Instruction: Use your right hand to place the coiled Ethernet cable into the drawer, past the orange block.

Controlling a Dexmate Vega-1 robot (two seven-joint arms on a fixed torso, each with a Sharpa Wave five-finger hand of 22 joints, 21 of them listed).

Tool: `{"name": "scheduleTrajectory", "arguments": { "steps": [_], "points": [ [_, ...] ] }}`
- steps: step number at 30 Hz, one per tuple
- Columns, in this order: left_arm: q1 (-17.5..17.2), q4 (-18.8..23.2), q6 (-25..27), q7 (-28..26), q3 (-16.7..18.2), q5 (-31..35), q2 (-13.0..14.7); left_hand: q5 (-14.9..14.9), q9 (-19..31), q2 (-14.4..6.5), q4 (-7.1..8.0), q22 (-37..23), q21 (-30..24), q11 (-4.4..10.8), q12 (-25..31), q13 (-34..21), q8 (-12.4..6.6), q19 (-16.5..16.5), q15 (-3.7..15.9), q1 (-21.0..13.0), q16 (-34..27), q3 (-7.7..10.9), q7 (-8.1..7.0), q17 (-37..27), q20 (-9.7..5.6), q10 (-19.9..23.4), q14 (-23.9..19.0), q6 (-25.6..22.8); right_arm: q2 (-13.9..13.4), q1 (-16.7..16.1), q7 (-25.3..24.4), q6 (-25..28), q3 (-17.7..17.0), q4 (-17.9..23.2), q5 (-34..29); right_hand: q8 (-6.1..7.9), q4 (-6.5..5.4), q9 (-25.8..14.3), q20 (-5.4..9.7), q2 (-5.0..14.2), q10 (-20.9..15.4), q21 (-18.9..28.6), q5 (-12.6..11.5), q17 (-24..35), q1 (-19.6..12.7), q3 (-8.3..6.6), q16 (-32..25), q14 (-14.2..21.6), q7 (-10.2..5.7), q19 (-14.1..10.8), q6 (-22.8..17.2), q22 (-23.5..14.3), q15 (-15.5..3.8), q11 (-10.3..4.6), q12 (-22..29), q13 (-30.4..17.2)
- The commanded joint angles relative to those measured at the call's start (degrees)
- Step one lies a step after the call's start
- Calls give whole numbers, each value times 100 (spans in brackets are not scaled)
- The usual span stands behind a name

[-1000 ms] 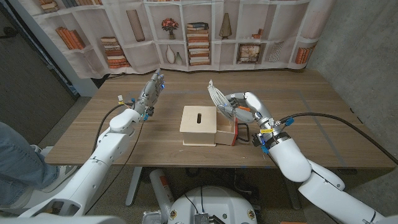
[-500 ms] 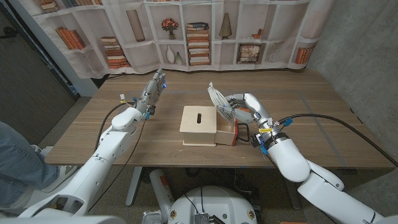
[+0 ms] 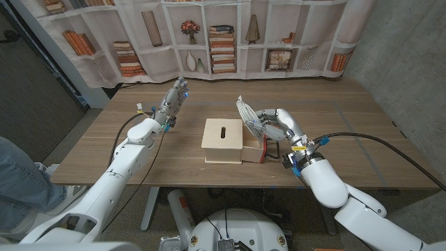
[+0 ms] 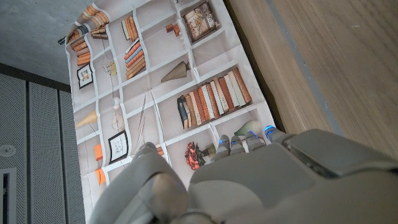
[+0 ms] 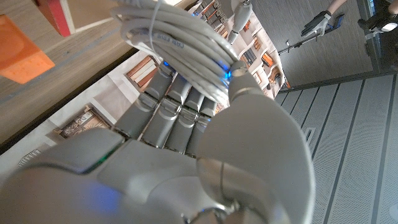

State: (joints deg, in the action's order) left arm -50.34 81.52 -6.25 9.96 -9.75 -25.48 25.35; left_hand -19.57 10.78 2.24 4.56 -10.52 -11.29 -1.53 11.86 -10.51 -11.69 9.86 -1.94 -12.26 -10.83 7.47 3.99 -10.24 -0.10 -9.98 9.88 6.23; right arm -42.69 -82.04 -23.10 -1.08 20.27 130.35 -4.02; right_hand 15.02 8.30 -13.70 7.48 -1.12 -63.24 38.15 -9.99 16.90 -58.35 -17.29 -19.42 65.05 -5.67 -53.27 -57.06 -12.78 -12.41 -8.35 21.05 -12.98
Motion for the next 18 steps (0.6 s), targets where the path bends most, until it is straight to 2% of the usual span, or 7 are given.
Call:
{"name": "scheduleTrajectory", "arguments": {
  "steps": [1, 18],
  "points": [
    [128, -136, 10, 86, -81, 45, -61, -12, 13, 0, 1, -20, -53, 14, -12, -25, 14, 1277, 9, -52, 3, -19, -19, -25, 56, -14, 539, -13, -9, -137, -120, 61, -15, 17, 140, 22, 21, -34, 428, 705, -24, 33, -24, 4, -761, 13, 16, 57, -288, -81, -350, -14, -110, 37, -3, -6],
    [85, -243, -80, 132, -39, -9, -115, -13, 13, -9, 1, -20, -54, 17, -13, -25, 14, 1276, 19, -63, -1, -42, -18, -25, 54, -16, 531, -17, -101, 62, 50, 284, 154, 92, 257, 16, 21, -61, 431, 712, -7, 60, -35, -3, -765, 6, 28, 76, -264, -89, -320, 7, -110, 45, -21, -14]
  ]
}}
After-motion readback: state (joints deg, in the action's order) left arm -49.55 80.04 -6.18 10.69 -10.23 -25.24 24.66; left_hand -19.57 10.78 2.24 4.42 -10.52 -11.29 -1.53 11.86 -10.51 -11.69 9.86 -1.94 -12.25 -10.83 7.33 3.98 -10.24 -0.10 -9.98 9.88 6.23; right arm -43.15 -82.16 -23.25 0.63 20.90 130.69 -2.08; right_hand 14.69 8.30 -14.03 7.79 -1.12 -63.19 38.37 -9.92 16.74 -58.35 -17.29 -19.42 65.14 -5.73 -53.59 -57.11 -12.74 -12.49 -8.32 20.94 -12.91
